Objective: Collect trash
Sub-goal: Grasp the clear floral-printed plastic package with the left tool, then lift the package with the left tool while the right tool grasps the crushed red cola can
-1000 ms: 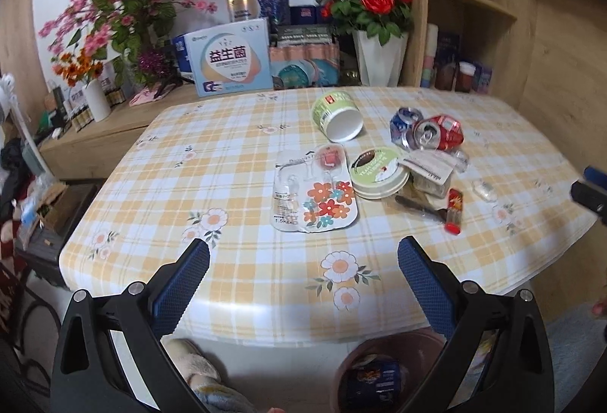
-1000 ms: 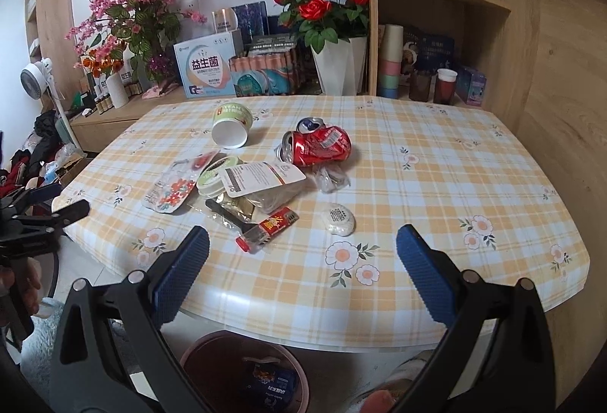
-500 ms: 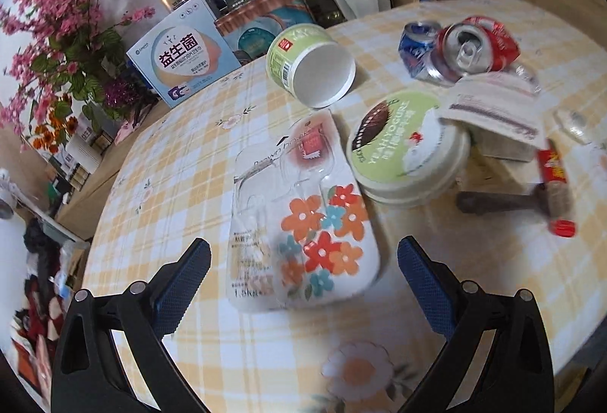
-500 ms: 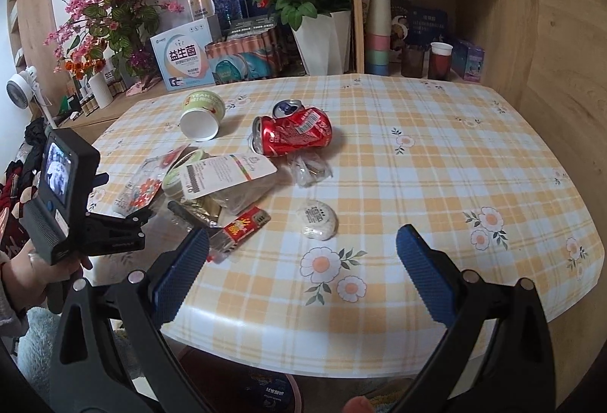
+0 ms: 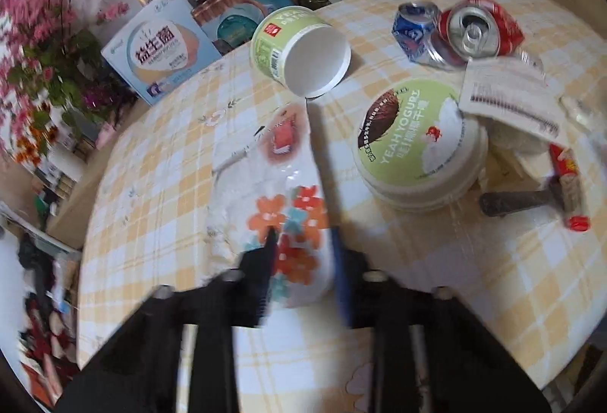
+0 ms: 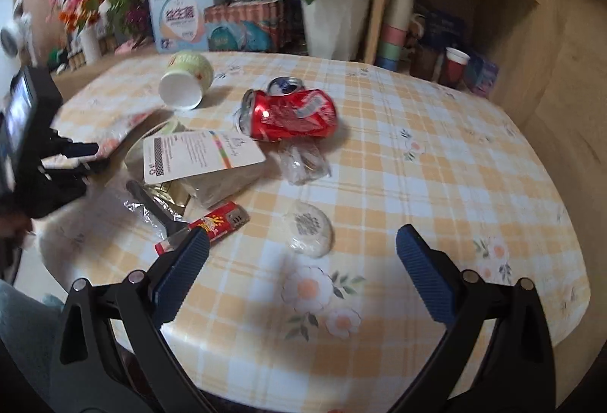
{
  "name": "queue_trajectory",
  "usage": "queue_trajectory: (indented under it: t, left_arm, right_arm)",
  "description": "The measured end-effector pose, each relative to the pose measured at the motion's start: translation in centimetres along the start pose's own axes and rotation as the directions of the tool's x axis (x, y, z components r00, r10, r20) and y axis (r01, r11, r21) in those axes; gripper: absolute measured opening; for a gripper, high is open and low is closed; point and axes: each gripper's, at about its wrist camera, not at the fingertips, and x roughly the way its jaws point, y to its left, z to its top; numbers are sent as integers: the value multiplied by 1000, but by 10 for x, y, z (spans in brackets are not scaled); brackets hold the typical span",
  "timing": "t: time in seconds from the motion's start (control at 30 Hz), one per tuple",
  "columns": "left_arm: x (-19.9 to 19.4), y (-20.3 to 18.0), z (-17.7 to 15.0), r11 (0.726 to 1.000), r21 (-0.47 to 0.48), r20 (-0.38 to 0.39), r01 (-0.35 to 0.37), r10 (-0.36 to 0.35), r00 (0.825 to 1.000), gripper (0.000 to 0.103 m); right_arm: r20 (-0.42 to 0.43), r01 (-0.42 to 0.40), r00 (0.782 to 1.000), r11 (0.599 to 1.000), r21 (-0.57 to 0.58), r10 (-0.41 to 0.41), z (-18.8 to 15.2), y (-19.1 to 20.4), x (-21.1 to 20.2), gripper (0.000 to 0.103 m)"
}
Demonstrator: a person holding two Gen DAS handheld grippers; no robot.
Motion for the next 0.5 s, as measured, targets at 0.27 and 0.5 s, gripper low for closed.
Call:
queue_trajectory:
  t: [0.27, 0.5]
  left_arm:
    - [-29, 75, -15, 953, -276, 69, 124, -110, 992, 2]
    - [-30, 110, -31, 911, -376, 67, 171, -157, 985, 5]
  right_arm:
    - [-47, -50, 998, 971, -235, 40, 21, 56, 44, 97]
    - [-67, -84, 996, 948, -307, 67, 41, 87, 61, 97]
